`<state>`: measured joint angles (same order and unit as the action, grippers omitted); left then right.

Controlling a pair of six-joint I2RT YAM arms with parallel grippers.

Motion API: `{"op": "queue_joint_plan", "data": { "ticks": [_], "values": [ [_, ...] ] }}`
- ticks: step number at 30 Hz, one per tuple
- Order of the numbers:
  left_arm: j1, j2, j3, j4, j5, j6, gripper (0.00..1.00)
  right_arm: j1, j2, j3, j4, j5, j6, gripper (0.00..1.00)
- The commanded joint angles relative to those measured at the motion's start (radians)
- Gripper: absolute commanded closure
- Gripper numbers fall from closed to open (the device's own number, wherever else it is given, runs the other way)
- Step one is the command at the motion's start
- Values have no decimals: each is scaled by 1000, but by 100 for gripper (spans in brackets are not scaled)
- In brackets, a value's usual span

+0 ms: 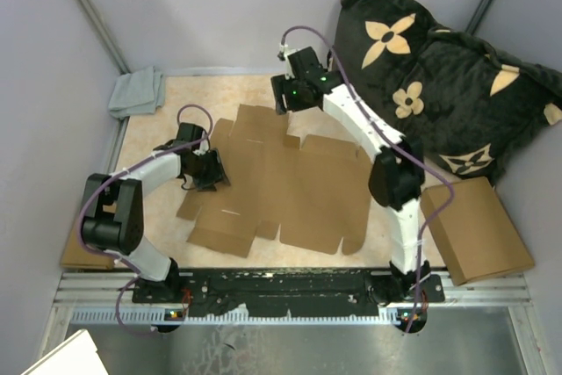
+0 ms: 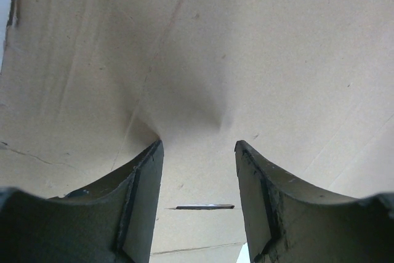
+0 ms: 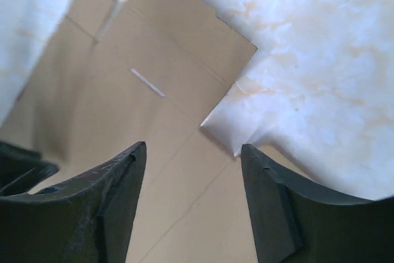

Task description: Fold the paper box

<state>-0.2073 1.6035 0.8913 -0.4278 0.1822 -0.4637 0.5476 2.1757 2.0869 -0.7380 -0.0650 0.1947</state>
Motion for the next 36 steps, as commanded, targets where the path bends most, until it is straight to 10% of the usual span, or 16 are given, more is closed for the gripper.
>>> {"op": "queue_joint_plan", "data": {
  "ticks": [1,5,9,36],
  "values": [
    [-4,61,-12,-43,28,-35,43,114,-267,-154,3,95,-24,43],
    [-4,33,11,-62,21,-40,43,285,-409,-463,13,74,-24,77],
    [-4,-43,56,-79,5,-27,43,409,-501,-669,66,28,15,85],
    [-5,6,12,-7,74,-16,47,661,-341,-773,202,-37,67,83]
  ]
}}
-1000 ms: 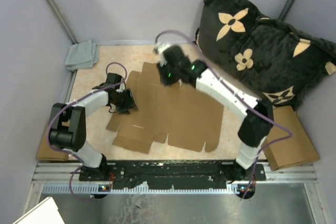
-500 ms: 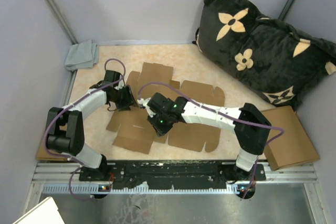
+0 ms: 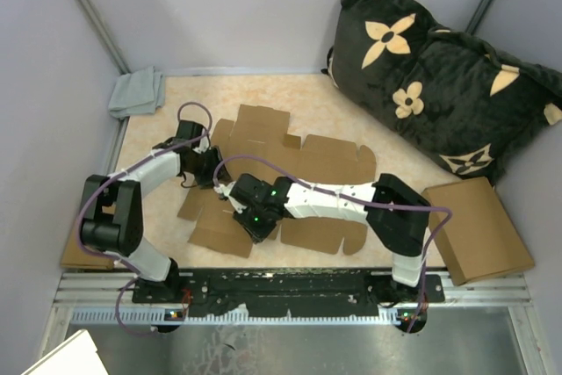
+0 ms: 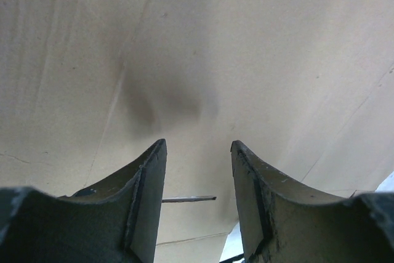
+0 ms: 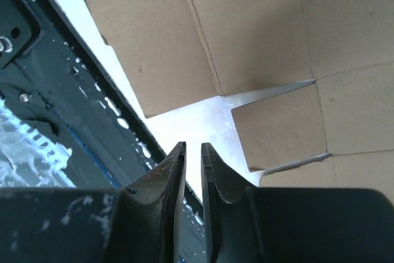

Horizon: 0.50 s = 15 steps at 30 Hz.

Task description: Fold the paper box

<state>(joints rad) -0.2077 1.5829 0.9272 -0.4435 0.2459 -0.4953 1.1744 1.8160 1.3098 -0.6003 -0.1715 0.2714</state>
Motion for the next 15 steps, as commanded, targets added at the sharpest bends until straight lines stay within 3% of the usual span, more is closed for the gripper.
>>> {"op": "queue_joint_plan", "data": {
  "ticks": [1,15],
  "values": [
    [-5,31,-24,7,9,17,47,39,21,-6,76,83,-5,83],
    [-6,56,-26,-22,-16,39,47,62,58,-92,157,199,65,81]
  ]
}}
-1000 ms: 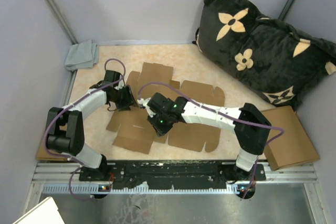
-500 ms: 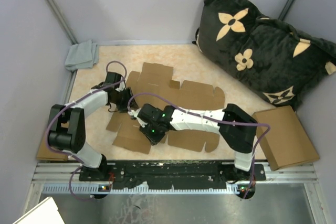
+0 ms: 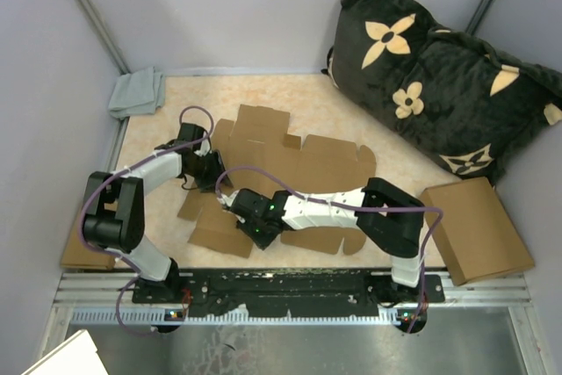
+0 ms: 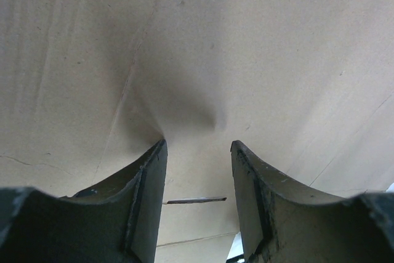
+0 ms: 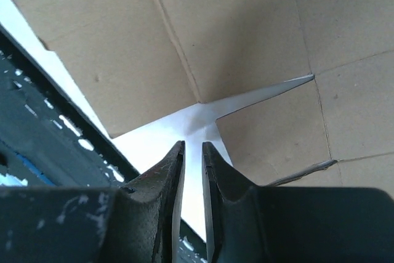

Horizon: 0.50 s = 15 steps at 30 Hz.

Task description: Fold the paper box

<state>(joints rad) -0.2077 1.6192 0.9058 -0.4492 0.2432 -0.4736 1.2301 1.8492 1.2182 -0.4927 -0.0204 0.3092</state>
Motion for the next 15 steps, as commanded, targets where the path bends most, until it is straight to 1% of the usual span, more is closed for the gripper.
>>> {"op": "queue_joint_plan", "data": {
  "ticks": [1,10,15],
  "values": [
    [-6,23,-4,-17,-16,19,48,6,30,-3,51,57,31,81],
    [-6,30,3,-37,-37,31,48,4,16,49,-44,227,62,81],
    [-6,42,8,-48,-47,42,48,-20,6,86,-100,281,66,80]
  ]
}}
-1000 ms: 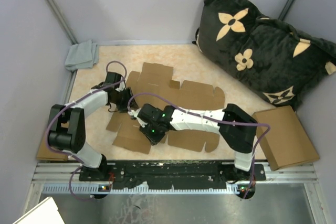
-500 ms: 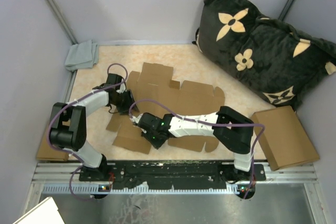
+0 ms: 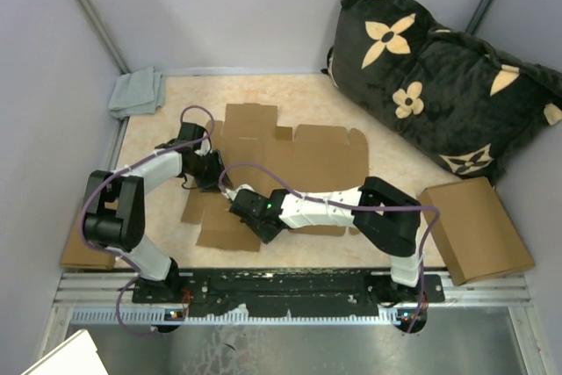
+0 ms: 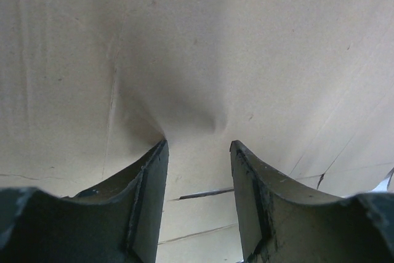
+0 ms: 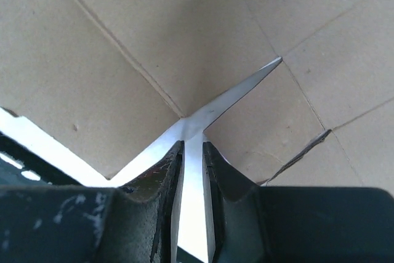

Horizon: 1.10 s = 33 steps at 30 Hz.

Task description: Fold the paper box

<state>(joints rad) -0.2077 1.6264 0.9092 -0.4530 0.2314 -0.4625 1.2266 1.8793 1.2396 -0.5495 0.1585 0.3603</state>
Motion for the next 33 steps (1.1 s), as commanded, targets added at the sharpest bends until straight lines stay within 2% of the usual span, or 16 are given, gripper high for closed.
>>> {"op": "queue_joint_plan", "data": {
  "ticks": [1,21,28,33],
  "values": [
    [-6,37,5,-45,-37,31,48,-27,-26,68,-50,106,17,80],
    [-6,70,29,-72,-48,51,49,-233,-12,185,-87,156,-77,79],
    [-6,76,34,-73,-52,51,49,-328,65,210,-39,60,-120,79],
    [-6,71,33,-70,-53,45,49,-344,144,240,-21,15,-152,79]
  ]
}}
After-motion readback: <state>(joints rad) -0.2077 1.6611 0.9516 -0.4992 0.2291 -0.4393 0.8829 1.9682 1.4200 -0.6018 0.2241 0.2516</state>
